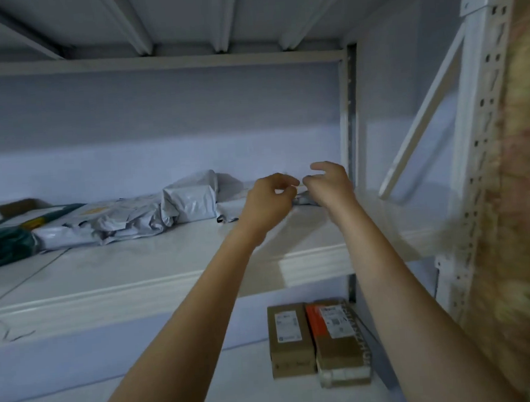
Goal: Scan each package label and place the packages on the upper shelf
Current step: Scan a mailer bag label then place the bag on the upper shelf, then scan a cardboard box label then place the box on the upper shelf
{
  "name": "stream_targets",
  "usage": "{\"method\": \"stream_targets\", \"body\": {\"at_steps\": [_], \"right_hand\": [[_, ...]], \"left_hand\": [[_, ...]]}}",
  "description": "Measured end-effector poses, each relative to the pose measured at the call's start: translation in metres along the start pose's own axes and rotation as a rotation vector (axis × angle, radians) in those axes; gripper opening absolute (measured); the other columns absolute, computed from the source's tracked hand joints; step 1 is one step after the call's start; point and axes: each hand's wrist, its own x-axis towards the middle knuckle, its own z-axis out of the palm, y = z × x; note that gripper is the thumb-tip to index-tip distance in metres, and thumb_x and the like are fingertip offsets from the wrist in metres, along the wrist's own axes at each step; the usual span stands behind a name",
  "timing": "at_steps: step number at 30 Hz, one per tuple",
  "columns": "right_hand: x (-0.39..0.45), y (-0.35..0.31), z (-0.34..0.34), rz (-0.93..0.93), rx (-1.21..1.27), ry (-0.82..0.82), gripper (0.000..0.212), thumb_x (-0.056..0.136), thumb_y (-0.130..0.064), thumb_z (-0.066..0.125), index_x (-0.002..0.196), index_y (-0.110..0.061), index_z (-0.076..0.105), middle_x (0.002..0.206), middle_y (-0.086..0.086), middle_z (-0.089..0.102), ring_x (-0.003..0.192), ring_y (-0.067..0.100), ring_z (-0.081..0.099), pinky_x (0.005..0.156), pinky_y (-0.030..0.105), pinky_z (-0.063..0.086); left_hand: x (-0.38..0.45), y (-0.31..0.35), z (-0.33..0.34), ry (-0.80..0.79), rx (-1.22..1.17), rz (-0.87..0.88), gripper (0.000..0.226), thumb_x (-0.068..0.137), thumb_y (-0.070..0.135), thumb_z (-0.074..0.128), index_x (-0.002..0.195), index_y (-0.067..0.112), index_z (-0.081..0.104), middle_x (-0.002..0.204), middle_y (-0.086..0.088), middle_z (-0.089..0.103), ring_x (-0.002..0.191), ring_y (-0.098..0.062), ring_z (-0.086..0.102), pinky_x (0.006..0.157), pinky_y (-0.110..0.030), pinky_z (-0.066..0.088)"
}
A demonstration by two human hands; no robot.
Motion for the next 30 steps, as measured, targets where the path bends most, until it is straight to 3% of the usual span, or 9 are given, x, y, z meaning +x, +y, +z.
{"method": "stream_targets", "body": {"at_steps": [3, 5, 8, 11, 15, 18, 23, 26, 30], "right_hand": [[-0.063, 0.001, -0.015, -0.049, 0.096, 0.076, 0.031, 0.088, -0.008, 0.058, 0.116, -0.014, 0.069, 0.118, 0.006, 0.070, 0.111, 0.022, 0.066, 0.097, 0.034, 0.053], [-0.106, 0.005, -0.022, -0.067, 0.163, 0.148, 0.024, 0.086, -0.010, 0.056, 0.101, -0.021, 0.072, 0.100, 0.002, 0.073, 0.095, 0.020, 0.070, 0.086, 0.036, 0.058], [-0.165, 0.021, -0.025, -0.065, 0.225, 0.263, 0.025, 0.081, -0.013, 0.051, 0.078, -0.033, 0.066, 0.078, -0.005, 0.072, 0.077, 0.019, 0.070, 0.071, 0.035, 0.058], [-0.203, 0.054, -0.018, 0.009, 0.157, 0.315, 0.024, 0.081, -0.016, 0.051, 0.070, -0.032, 0.065, 0.071, -0.007, 0.070, 0.074, 0.018, 0.069, 0.071, 0.037, 0.057], [-0.227, 0.111, -0.008, 0.251, 0.086, 0.297, 0.018, 0.084, -0.021, 0.054, 0.081, -0.024, 0.071, 0.081, -0.006, 0.073, 0.083, 0.020, 0.070, 0.080, 0.042, 0.059], [-0.225, 0.151, -0.004, 0.403, 0.065, 0.191, 0.020, 0.093, -0.025, 0.056, 0.095, -0.012, 0.072, 0.096, 0.009, 0.074, 0.091, 0.029, 0.070, 0.086, 0.048, 0.058], [-0.204, 0.202, 0.000, 0.485, -0.047, 0.035, 0.033, 0.103, -0.034, 0.046, 0.087, -0.012, 0.065, 0.100, 0.014, 0.071, 0.084, 0.024, 0.064, 0.073, 0.032, 0.048], [-0.187, 0.237, 0.004, 0.569, -0.042, 0.004, 0.030, 0.104, -0.032, 0.044, 0.106, -0.012, 0.066, 0.108, 0.019, 0.068, 0.093, 0.029, 0.063, 0.087, 0.041, 0.051], [-0.163, 0.282, 0.007, 0.733, -0.046, 0.027, 0.042, 0.103, -0.035, 0.049, 0.112, 0.001, 0.069, 0.108, 0.021, 0.072, 0.097, 0.033, 0.069, 0.082, 0.038, 0.053]], "left_hand": [[-0.062, 0.016, -0.006, -0.057, -0.276, -0.025, 0.023, 0.097, 0.010, 0.051, 0.098, 0.016, 0.073, 0.099, -0.002, 0.067, 0.092, -0.018, 0.063, 0.089, -0.037, 0.058], [-0.104, 0.020, -0.012, -0.104, -0.419, -0.057, 0.024, 0.098, 0.009, 0.050, 0.097, 0.013, 0.074, 0.100, -0.006, 0.068, 0.095, -0.023, 0.066, 0.086, -0.035, 0.060], [-0.157, 0.006, -0.014, -0.137, -0.449, -0.106, 0.024, 0.099, 0.005, 0.048, 0.100, 0.004, 0.072, 0.096, -0.008, 0.069, 0.091, -0.023, 0.067, 0.083, -0.035, 0.061], [-0.194, -0.020, -0.007, -0.205, -0.446, -0.232, 0.025, 0.101, 0.006, 0.046, 0.103, 0.001, 0.070, 0.096, -0.010, 0.067, 0.087, -0.023, 0.066, 0.081, -0.031, 0.059], [-0.212, -0.064, 0.012, -0.153, -0.480, -0.452, 0.030, 0.101, 0.007, 0.041, 0.106, -0.002, 0.069, 0.102, -0.018, 0.070, 0.084, -0.023, 0.066, 0.074, -0.030, 0.057], [-0.210, -0.092, 0.031, -0.085, -0.512, -0.598, 0.035, 0.103, 0.017, 0.037, 0.101, 0.002, 0.068, 0.094, -0.012, 0.073, 0.084, -0.027, 0.067, 0.076, -0.037, 0.057], [-0.196, -0.141, 0.065, -0.091, -0.546, -0.733, 0.035, 0.100, 0.020, 0.038, 0.074, 0.020, 0.061, 0.067, 0.002, 0.066, 0.066, -0.018, 0.059, 0.064, -0.030, 0.049], [-0.184, -0.168, 0.087, -0.183, -0.473, -0.784, 0.028, 0.097, 0.016, 0.040, 0.076, 0.021, 0.059, 0.080, 0.000, 0.064, 0.076, -0.022, 0.061, 0.077, -0.038, 0.053], [-0.168, -0.210, 0.120, -0.122, -0.463, -0.910, 0.015, 0.094, 0.031, 0.051, 0.089, 0.023, 0.062, 0.092, -0.004, 0.067, 0.086, -0.023, 0.065, 0.077, -0.038, 0.054]]}}
